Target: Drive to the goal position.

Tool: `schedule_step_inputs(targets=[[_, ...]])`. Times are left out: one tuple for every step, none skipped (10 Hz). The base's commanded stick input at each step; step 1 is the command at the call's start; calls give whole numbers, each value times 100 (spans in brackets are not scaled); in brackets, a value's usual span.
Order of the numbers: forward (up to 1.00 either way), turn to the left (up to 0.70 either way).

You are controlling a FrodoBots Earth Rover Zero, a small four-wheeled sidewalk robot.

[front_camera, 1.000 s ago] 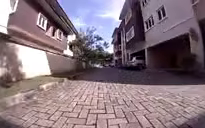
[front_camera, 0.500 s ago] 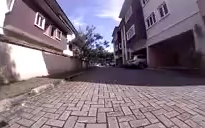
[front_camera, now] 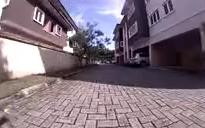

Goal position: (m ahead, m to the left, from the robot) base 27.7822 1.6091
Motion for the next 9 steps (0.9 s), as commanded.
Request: schedule_step_inputs(targets=[[69, 3], [69, 3], [69, 3], [69, 3], [69, 3], [69, 3], [69, 3], [69, 3], [69, 3]])
